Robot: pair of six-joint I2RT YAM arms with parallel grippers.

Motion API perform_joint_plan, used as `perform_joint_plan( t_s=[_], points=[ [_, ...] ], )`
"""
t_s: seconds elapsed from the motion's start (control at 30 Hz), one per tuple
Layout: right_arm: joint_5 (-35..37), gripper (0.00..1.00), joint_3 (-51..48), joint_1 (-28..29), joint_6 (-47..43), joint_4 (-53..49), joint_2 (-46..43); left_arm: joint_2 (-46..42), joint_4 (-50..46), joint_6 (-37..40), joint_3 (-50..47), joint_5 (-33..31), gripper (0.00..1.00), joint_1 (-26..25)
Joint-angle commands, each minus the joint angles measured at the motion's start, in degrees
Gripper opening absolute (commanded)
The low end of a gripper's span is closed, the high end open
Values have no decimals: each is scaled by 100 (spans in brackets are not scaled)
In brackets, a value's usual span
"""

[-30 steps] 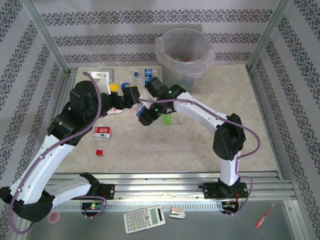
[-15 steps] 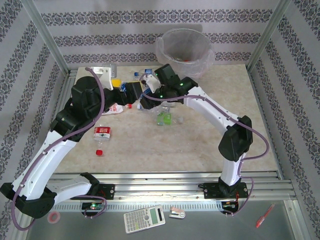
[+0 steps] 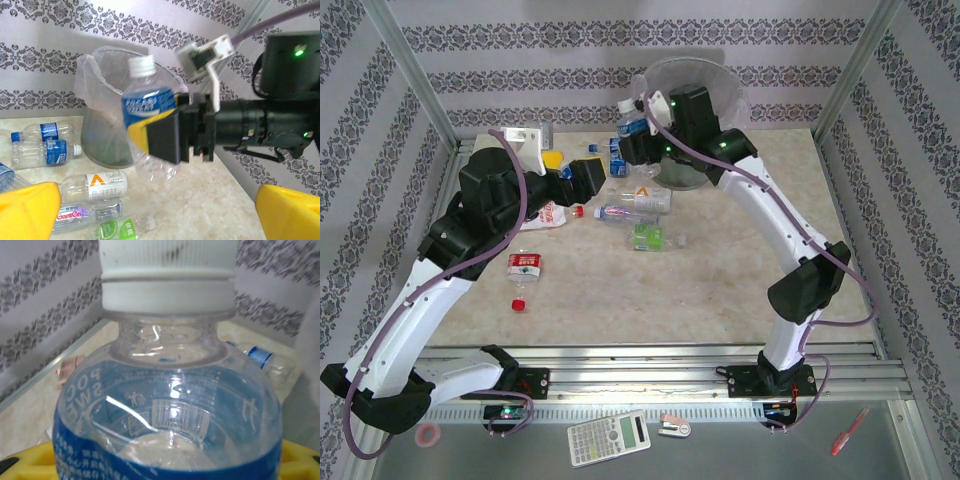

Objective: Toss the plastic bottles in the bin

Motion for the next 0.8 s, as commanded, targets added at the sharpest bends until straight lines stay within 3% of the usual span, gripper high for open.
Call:
perform_joint_plan(
  t_s=[0.0,0.33,0.77],
  points=[
    [325,47,389,-153,124,457,-301,23,243,99,70,65,100,33],
    [392,45,672,-747,713,1601,-451,76,280,41,49,100,100,31],
    [797,48,469,-959,932,3331,-812,23,433,-240,-304,-16,100,36]
  ],
)
